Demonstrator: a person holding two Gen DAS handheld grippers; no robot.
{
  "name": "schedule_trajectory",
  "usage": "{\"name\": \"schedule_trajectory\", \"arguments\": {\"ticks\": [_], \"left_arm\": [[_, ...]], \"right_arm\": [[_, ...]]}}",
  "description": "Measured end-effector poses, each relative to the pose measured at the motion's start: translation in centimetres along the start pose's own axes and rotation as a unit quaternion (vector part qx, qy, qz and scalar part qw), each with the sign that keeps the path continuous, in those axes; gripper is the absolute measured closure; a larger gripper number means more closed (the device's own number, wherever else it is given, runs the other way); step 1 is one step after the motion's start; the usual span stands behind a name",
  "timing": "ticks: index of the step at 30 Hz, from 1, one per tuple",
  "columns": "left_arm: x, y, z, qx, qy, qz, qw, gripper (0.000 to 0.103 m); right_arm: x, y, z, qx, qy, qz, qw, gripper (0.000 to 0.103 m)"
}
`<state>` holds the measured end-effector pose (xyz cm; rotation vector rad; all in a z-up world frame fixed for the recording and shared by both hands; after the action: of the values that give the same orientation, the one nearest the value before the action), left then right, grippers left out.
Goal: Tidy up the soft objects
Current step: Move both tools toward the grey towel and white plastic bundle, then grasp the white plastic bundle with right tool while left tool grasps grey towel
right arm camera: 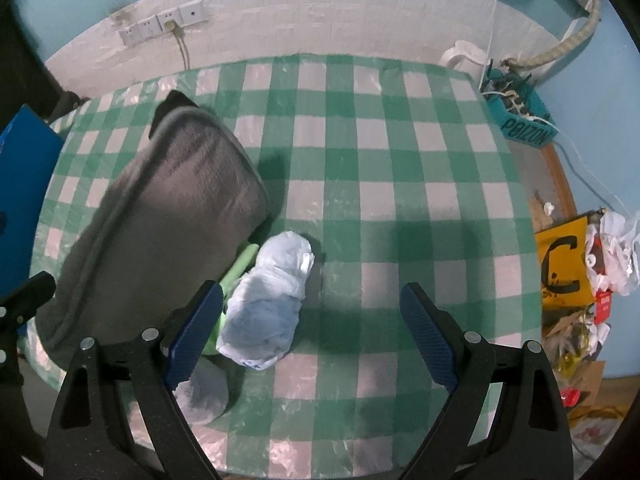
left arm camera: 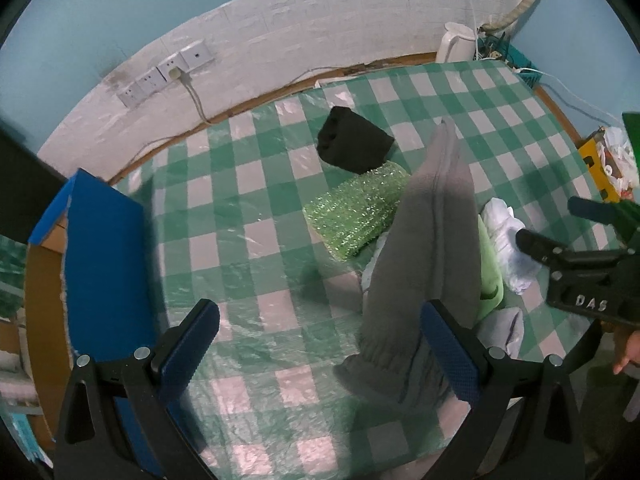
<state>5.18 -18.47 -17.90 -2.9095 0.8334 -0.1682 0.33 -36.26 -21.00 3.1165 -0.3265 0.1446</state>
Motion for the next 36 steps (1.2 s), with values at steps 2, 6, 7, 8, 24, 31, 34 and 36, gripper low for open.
{"name": "schedule_trajectory", "arguments": {"ticks": [2, 6, 7, 8, 24, 31, 34, 36], "left_arm": [[0.3, 0.1, 0.4, -0.009, -0.005, -0.002, 0.9999, 0.001], [0.7, 0.6, 1.1, -0.013, -0.009, 0.002, 0.9999, 0.001], [0.9, 0.7, 1.3, -0.011, -0.010, 0.005, 0.9999, 0.001], [0.9, 0.8, 1.5, -0.010, -0.012, 0.007, 0.9999, 0.001], [2.0, 2.8, 3.0, -0.033, -0.029, 0.030, 0.9986, 0.001], [2.6, 4.0, 4.3, -0.038, -0.042, 0.042, 0.9975, 0.001], [2.8, 4.4, 4.9, -0.055, -0.050, 0.042, 0.9963, 0.001], [2.9, 4.5, 5.3, -0.062, -0.055, 0.042, 0.9956, 0.003]], "right_arm": [[0.0, 0.0, 0.7, -0.002, -0.008, -0.002, 1.000, 0.013], [0.0, -0.1, 1.7, 0.000, -0.020, -0.007, 1.000, 0.017], [0.1, -0.2, 1.9, 0.002, -0.021, -0.009, 1.000, 0.018], [0.1, -0.3, 2.0, 0.005, -0.022, -0.011, 1.000, 0.019], [0.4, -0.9, 3.7, 0.021, -0.047, -0.048, 0.998, 0.060], [0.3, -0.5, 2.6, 0.026, -0.038, -0.035, 0.998, 0.061], [0.2, -0.3, 2.5, 0.028, -0.040, -0.032, 0.998, 0.061], [0.2, -0.1, 2.6, 0.030, -0.042, -0.032, 0.998, 0.061]]}}
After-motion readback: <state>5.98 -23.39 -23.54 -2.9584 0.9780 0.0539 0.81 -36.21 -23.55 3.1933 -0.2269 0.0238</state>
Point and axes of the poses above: each gripper's, at about its wrist camera, not at the fingertips, and z roughly the way its jaws point, y to its right, x to its top, the point moved 5 cm from there along z, roughly the way its jaws point, and after that the axes turned 15 degrees about -y, right-handed, at the moved point
